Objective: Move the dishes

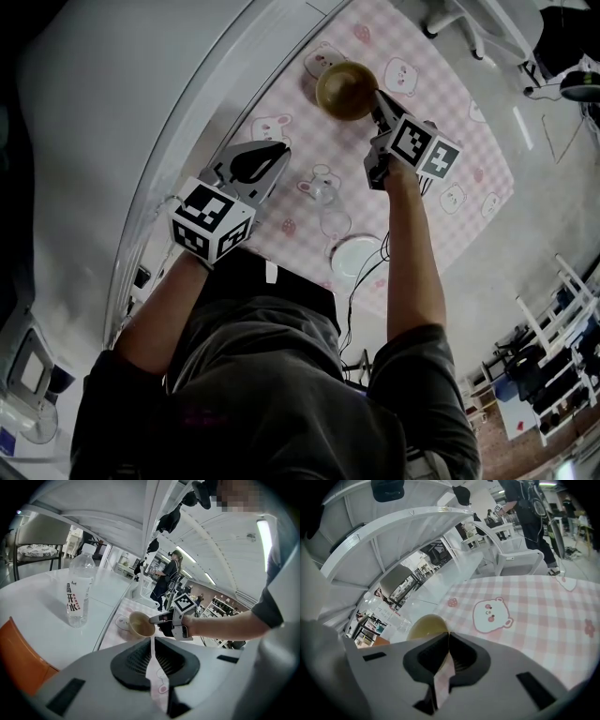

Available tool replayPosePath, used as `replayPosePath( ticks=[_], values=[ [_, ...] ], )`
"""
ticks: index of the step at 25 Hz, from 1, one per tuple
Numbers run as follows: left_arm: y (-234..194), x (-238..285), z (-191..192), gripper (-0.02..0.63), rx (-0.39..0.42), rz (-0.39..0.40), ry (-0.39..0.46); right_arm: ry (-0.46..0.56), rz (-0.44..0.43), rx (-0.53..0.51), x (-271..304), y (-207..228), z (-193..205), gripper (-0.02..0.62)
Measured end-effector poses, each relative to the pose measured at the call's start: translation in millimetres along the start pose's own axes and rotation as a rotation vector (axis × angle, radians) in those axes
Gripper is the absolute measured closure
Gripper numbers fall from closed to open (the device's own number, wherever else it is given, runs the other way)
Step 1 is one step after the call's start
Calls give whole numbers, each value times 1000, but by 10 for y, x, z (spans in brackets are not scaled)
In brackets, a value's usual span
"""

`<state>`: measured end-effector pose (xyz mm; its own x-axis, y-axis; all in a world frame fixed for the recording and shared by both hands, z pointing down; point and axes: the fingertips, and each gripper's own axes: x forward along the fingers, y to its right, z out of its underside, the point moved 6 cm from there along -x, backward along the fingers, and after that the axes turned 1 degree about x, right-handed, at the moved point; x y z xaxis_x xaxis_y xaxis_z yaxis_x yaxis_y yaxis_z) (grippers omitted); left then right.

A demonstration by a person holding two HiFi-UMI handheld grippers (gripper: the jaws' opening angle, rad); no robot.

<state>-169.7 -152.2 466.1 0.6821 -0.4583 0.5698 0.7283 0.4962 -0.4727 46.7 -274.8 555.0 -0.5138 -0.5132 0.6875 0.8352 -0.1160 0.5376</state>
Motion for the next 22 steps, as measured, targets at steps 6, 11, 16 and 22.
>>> replayPosePath(
  ticks=[6,11,16,22],
  values=[
    [45,-35,-37,580,18,4,10,24,5,-14,-114,-70,19,580],
    [160,-93,-97,580,41,14,23,69,-3,-29,-350,-143,-77,581],
    [399,-230,-315,580,78,24,37,117,-14,-39,-744,-280,-292,581],
    [663,-333,-335,580,123,36,66,187,-32,-56,-1169,-394,-337,581]
  ],
)
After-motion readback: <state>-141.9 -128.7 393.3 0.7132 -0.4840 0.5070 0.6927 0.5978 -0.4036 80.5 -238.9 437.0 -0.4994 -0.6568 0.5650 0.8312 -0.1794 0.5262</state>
